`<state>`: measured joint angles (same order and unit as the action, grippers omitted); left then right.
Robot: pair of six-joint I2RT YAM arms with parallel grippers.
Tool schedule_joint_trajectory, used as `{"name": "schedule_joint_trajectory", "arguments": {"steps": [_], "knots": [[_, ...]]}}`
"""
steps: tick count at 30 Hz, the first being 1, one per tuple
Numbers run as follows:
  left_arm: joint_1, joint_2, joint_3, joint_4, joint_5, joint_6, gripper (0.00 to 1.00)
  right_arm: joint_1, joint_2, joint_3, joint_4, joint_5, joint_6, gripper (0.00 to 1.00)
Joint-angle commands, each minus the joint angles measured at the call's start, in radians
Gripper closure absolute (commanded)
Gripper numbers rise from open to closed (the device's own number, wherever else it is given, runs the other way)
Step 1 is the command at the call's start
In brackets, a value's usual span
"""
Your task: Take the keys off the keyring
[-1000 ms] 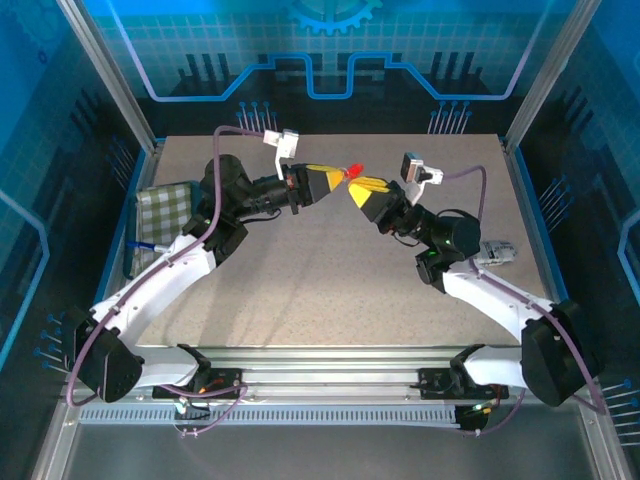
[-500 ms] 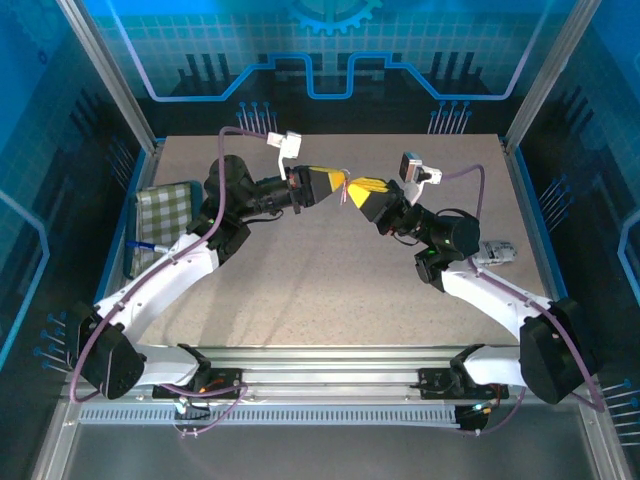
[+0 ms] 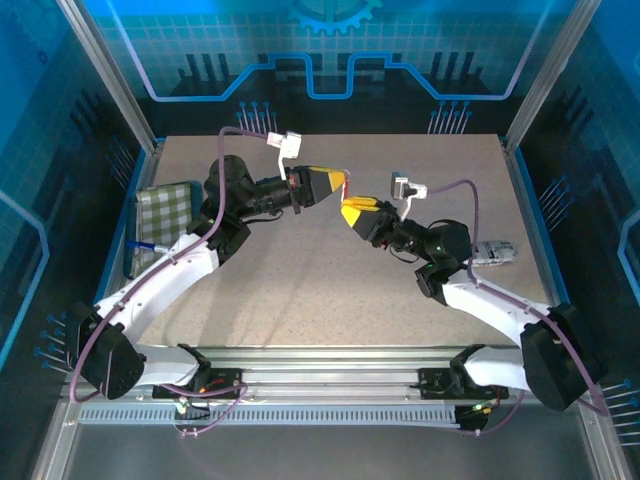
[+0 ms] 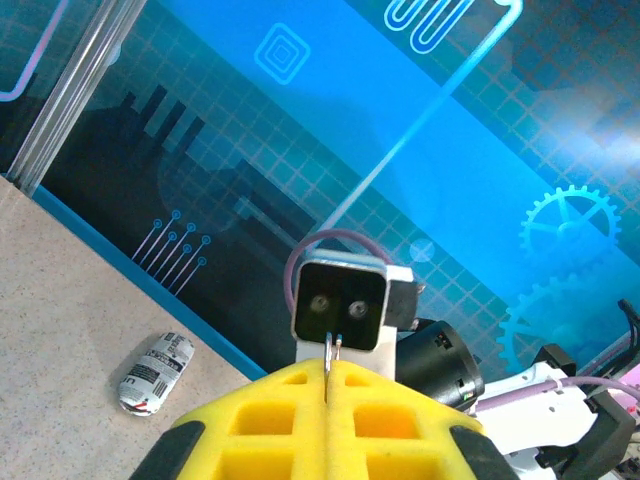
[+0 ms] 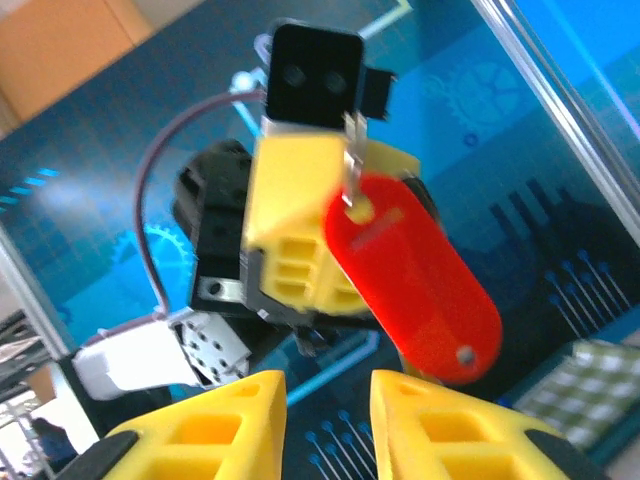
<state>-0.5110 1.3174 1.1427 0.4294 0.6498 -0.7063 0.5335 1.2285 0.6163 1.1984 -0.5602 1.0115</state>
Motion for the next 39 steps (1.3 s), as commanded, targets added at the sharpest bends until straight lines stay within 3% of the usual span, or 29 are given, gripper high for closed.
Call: {"name": "schedule_joint_trajectory", "arguments": {"steps": [1,3,7,9,14,27,34,39], "knots": [[0.006,-0.018,0.006,0.011,-0.012,-0.001,1.00,0.032,-0.046,0.002,-0.116,0.046,-0.112,0.70],[0.007,-0.017,0.009,0.014,-0.007,-0.004,1.00,0.042,-0.047,-0.009,-0.106,0.077,-0.119,0.66],[0.007,-0.012,0.005,0.034,0.002,-0.025,1.00,0.039,-0.026,-0.008,-0.040,0.104,-0.104,0.85],[0.005,-0.013,0.002,0.035,0.008,-0.027,1.00,0.033,-0.012,0.008,-0.008,0.105,-0.087,0.89],[0.005,-0.015,-0.004,0.035,0.011,-0.029,1.00,0.002,-0.010,0.031,0.027,0.125,-0.071,0.78],[0.003,0.009,-0.020,0.092,0.023,-0.068,1.00,-0.017,0.015,0.095,0.058,0.151,-0.060,0.75],[0.004,0.016,-0.021,0.100,0.028,-0.072,1.00,-0.017,0.051,0.116,0.091,0.157,-0.037,0.82],[-0.001,0.019,-0.027,0.103,0.027,-0.076,1.00,-0.017,0.053,0.129,0.099,0.177,-0.035,0.79]]}}
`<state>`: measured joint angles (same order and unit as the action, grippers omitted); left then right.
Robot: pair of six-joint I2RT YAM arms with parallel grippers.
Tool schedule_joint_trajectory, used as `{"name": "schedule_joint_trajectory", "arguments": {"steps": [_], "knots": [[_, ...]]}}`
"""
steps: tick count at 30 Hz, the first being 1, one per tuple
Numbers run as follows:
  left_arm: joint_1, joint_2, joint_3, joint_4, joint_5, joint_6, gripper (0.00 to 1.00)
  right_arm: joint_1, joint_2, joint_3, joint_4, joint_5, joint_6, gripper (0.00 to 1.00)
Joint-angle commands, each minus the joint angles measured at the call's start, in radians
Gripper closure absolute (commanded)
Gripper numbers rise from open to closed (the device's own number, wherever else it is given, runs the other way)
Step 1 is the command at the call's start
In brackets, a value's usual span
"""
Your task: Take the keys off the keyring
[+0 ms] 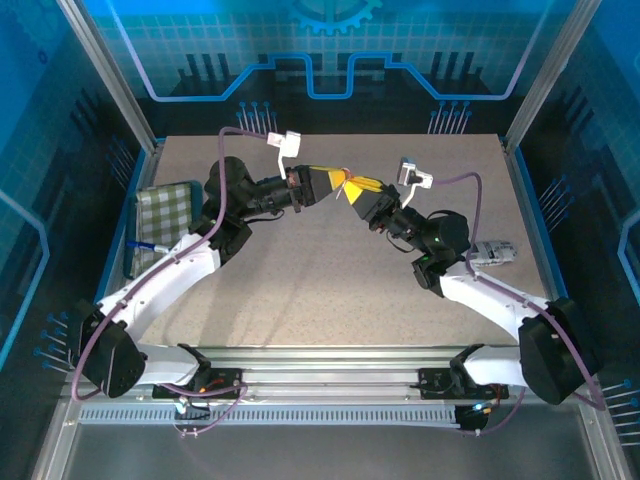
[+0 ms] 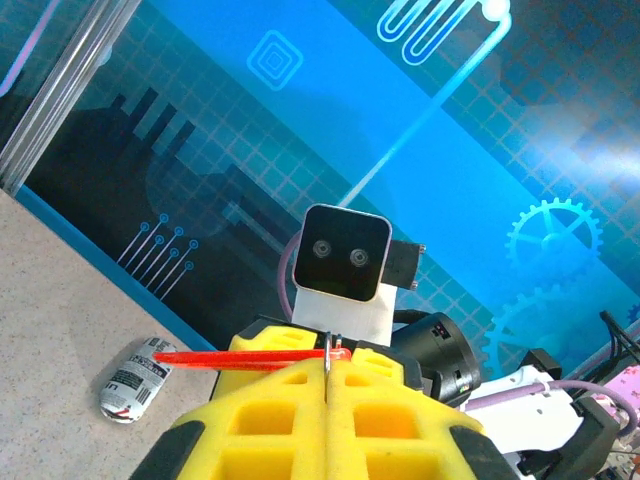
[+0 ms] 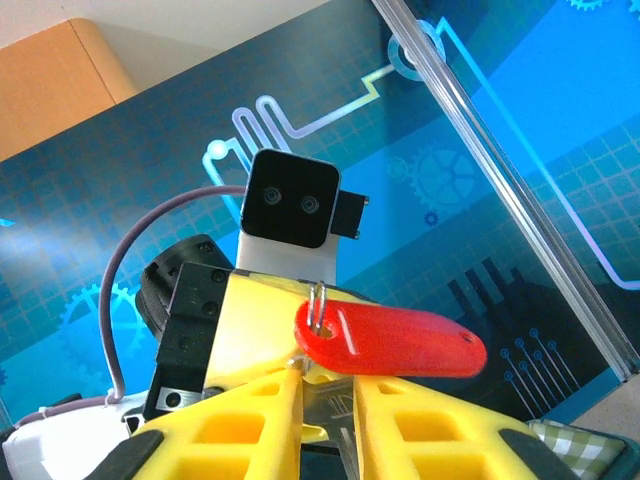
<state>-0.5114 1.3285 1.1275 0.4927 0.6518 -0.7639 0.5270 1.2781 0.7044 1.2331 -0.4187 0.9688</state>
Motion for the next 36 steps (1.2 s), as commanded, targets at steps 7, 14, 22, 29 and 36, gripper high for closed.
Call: {"name": "schedule_joint_trajectory", "arguments": {"steps": [7,14,22,29,36], "knots": [[-0.007,0.011,-0.014,0.043,0.028,-0.021,1.00,-0.012,-0.002,0.048,0.065,0.066,0.005,0.82],[-0.019,0.018,-0.014,0.044,0.035,-0.022,1.00,-0.012,0.006,0.063,0.065,0.047,0.020,0.79],[-0.027,0.025,-0.008,0.051,0.029,-0.021,1.00,-0.010,0.010,0.086,0.033,0.009,0.015,0.95],[-0.027,0.027,-0.013,0.065,0.019,-0.027,1.00,-0.010,0.016,0.097,0.003,-0.040,0.021,1.00],[-0.015,0.012,-0.037,0.070,-0.010,-0.035,0.72,-0.025,-0.051,0.103,-0.186,-0.071,-0.065,1.00]]}}
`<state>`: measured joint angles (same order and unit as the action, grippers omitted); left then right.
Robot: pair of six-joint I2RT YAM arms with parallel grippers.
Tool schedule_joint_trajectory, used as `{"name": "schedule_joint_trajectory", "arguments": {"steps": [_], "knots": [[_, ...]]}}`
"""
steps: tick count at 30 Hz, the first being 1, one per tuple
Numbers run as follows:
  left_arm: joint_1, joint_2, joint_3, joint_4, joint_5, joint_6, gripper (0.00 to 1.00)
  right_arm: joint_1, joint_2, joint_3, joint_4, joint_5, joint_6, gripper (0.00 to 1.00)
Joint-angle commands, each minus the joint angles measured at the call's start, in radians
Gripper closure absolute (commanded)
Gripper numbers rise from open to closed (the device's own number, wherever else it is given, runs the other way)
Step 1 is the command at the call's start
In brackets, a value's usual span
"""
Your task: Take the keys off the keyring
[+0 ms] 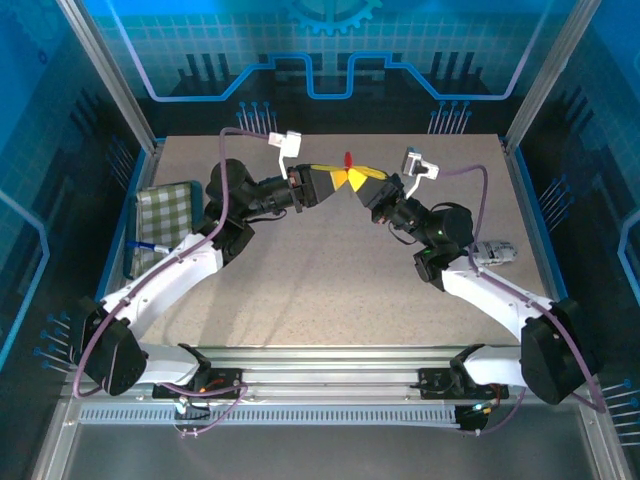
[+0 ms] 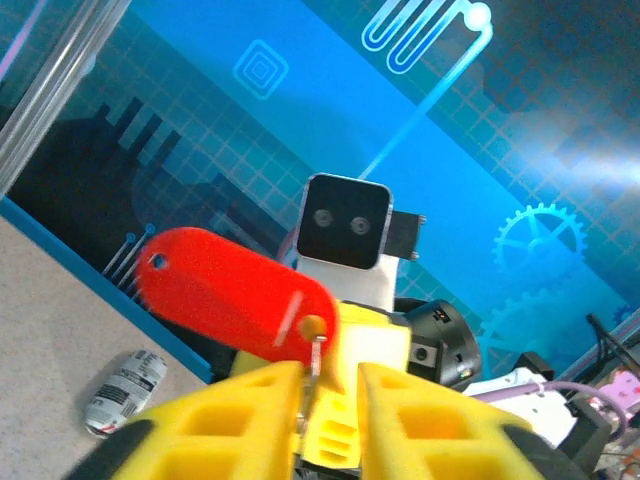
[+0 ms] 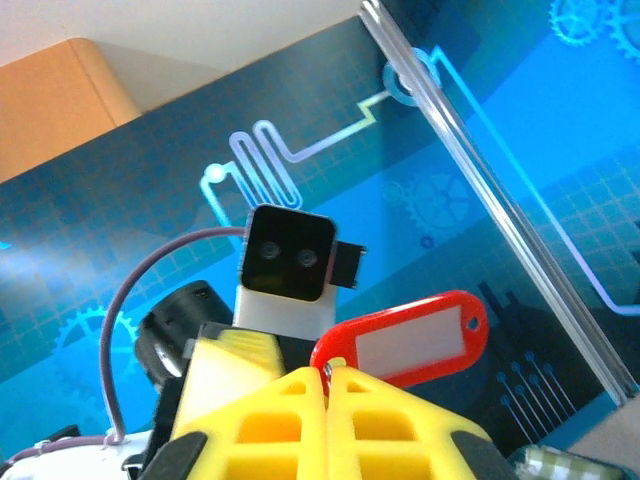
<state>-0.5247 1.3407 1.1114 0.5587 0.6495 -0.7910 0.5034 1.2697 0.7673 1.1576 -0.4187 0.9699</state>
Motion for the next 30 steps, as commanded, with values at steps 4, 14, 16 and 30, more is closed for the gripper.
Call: {"name": "schedule_joint_trajectory", "arguments": {"steps": [4,14,16,30], "knots": [[0.040,-0.045,-0.076,0.011,-0.055,-0.038,0.60,-0.016,-0.137,0.120,-0.555,-0.115,-0.283,1.00],[0.094,-0.155,-0.111,-0.189,-0.142,0.046,0.54,0.053,-0.212,0.439,-1.549,0.055,-0.958,1.00],[0.094,-0.158,-0.113,-0.188,-0.136,0.041,0.52,0.053,-0.222,0.442,-1.563,0.074,-0.977,1.00],[0.054,-0.144,-0.084,-0.175,0.054,0.123,0.58,0.049,-0.215,0.458,-1.418,-0.118,-0.835,1.00]]}}
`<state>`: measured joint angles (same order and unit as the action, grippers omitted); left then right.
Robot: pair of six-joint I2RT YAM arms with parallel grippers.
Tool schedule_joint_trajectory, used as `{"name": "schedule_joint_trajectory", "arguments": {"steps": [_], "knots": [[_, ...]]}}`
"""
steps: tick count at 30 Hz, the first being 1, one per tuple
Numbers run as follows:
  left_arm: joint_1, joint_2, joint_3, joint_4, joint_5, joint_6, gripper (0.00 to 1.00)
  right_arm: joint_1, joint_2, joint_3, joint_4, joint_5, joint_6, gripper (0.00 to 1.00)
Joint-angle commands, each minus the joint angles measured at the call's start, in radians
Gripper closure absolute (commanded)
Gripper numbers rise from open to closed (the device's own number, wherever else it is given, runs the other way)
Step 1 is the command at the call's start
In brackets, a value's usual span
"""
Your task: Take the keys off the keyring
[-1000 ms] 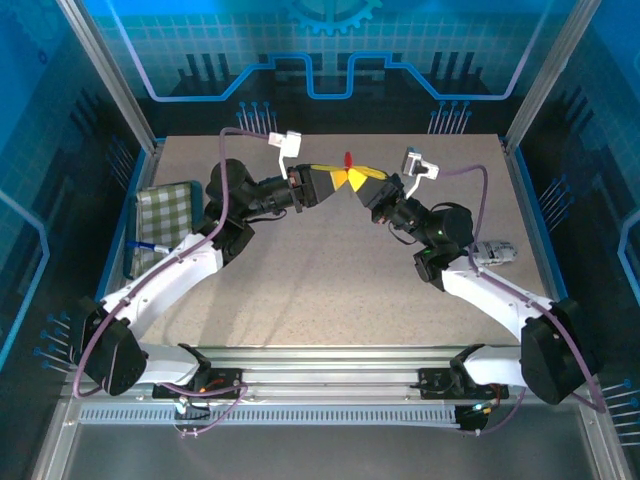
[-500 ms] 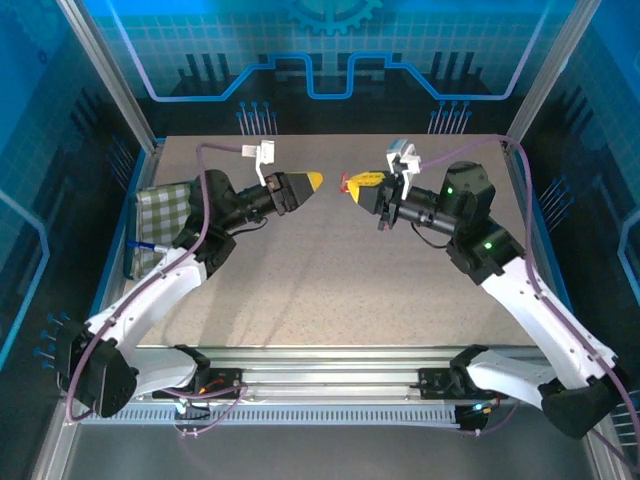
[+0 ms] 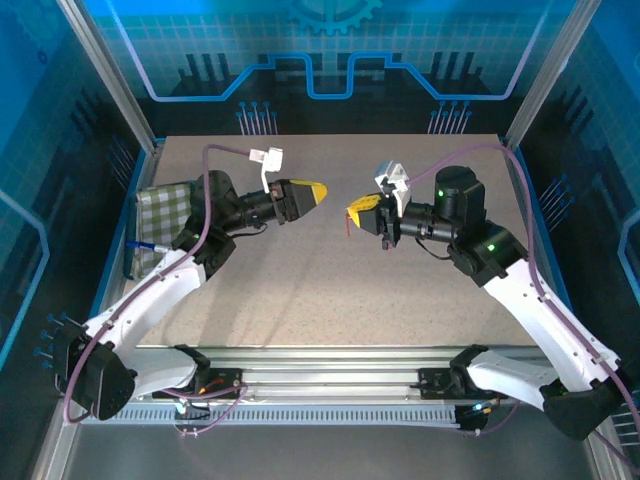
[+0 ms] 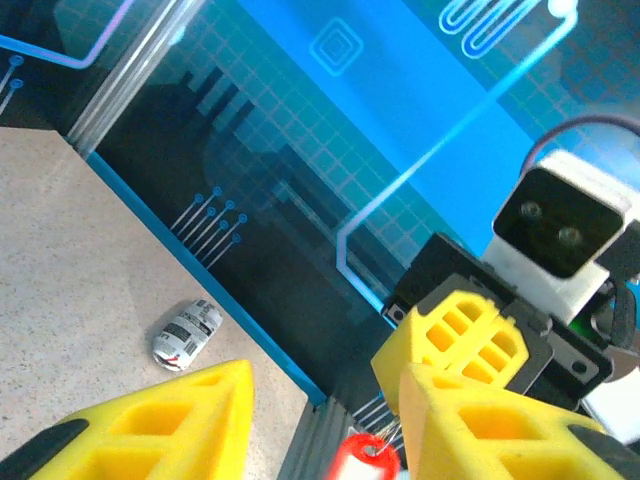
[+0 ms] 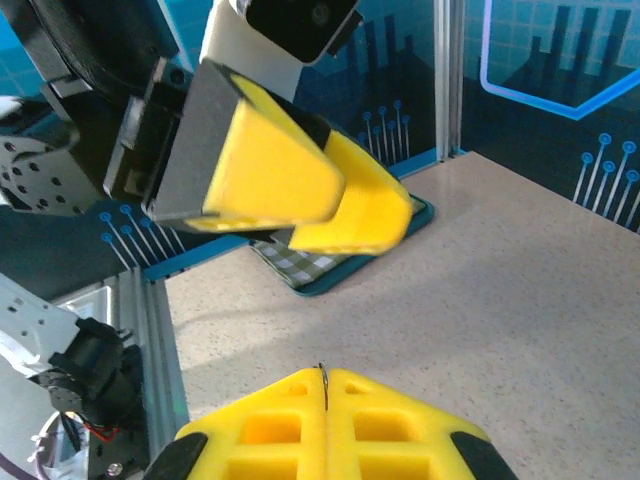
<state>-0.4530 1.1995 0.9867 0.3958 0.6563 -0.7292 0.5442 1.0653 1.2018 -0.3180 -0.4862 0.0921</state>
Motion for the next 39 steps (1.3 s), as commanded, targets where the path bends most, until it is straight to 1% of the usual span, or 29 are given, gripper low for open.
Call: {"name": "schedule_joint_trajectory", "arguments": {"steps": [1,4,9,10,15,19,22,24,26,28,29,30,32,35,38,39], "knots": [[-0.027,-0.001,0.045,-0.020,0.051,0.075,0.59,0.007,-0.010,0.022,0.066,-0.054,0.050,1.00],[-0.051,0.004,0.058,-0.044,0.059,0.104,0.56,0.008,-0.007,0.028,0.078,-0.066,0.063,1.00],[-0.085,0.015,0.073,-0.061,0.061,0.137,0.55,0.008,-0.008,0.024,0.098,-0.077,0.084,1.00],[-0.094,0.018,0.080,-0.071,0.060,0.148,0.56,0.008,-0.008,0.024,0.103,-0.080,0.087,1.00],[-0.120,0.028,0.100,-0.112,0.060,0.181,0.67,0.005,-0.011,0.025,0.105,-0.076,0.089,1.00],[-0.122,0.025,0.100,-0.120,0.060,0.185,0.73,0.003,-0.016,0.018,0.115,-0.070,0.093,1.00],[-0.124,0.023,0.095,-0.123,0.060,0.182,0.81,-0.002,-0.019,0.012,0.131,-0.074,0.103,1.00],[-0.123,0.019,0.090,-0.128,0.056,0.182,0.80,-0.005,-0.021,0.012,0.134,-0.071,0.103,1.00],[-0.124,0.013,0.084,-0.130,0.050,0.183,0.70,-0.007,-0.022,0.009,0.139,-0.072,0.106,1.00],[-0.124,0.007,0.078,-0.129,0.047,0.182,0.70,-0.010,-0.024,0.006,0.144,-0.072,0.109,1.00],[-0.124,0.004,0.076,-0.133,0.042,0.184,0.71,-0.011,-0.024,0.005,0.146,-0.074,0.110,1.00],[-0.123,0.003,0.078,-0.134,0.042,0.188,0.75,-0.012,-0.023,0.006,0.147,-0.078,0.113,1.00],[-0.123,0.007,0.081,-0.136,0.044,0.185,0.77,-0.012,-0.024,0.004,0.151,-0.082,0.116,1.00],[-0.124,0.011,0.084,-0.138,0.049,0.185,0.84,-0.016,-0.028,-0.001,0.155,-0.082,0.119,1.00],[-0.123,0.011,0.085,-0.129,0.048,0.182,0.86,-0.015,-0.030,-0.003,0.161,-0.093,0.125,1.00],[-0.124,0.013,0.087,-0.124,0.049,0.180,0.82,-0.015,-0.033,-0.008,0.167,-0.084,0.132,1.00]]}}
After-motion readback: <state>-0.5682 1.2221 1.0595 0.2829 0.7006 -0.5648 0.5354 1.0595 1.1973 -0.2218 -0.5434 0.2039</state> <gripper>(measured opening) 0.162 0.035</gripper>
